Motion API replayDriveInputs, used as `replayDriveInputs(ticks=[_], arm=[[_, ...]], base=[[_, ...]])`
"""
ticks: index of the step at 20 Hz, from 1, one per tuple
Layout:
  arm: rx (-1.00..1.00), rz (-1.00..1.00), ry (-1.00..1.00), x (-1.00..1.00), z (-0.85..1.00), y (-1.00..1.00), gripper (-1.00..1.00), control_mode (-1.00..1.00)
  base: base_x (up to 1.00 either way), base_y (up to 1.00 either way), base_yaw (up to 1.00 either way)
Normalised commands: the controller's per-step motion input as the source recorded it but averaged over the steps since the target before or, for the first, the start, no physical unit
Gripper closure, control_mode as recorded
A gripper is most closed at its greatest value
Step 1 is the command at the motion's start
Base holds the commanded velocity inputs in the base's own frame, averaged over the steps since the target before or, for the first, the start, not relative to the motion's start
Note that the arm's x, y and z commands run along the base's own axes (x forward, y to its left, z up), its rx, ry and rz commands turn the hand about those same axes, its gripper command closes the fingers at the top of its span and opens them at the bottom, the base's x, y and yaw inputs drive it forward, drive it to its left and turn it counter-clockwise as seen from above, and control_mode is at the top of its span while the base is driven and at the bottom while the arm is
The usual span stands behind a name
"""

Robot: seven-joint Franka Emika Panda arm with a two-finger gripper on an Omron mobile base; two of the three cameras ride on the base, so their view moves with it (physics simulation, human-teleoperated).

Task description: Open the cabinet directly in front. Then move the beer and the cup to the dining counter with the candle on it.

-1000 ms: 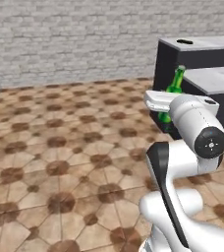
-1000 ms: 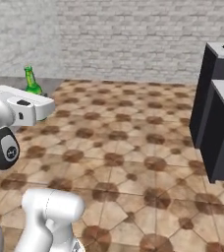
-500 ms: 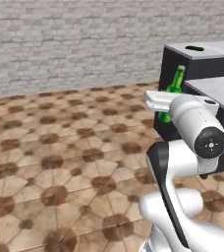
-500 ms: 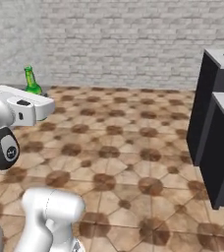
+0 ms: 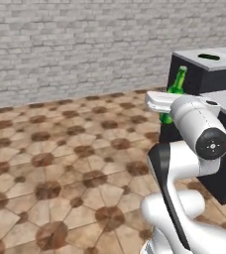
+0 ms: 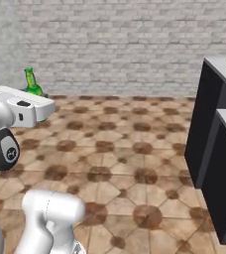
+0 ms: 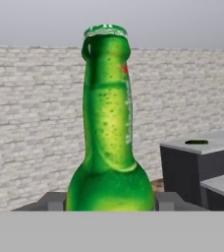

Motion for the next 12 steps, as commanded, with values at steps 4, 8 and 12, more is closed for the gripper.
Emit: replayDriveInputs(ticks=[4, 8, 12], arm=[[0.00, 0.00, 0.00, 0.00, 0.00, 0.00, 1.00, 1.00], [0.00, 0.00, 0.00, 0.00, 0.00, 0.00, 1.00, 1.00], [0.00, 0.00, 0.00, 0.00, 0.00, 0.00, 1.00, 1.00]], base=[[1.00, 0.08, 0.00], [1.00, 0.15, 0.00], [1.00, 0.11, 0.00]])
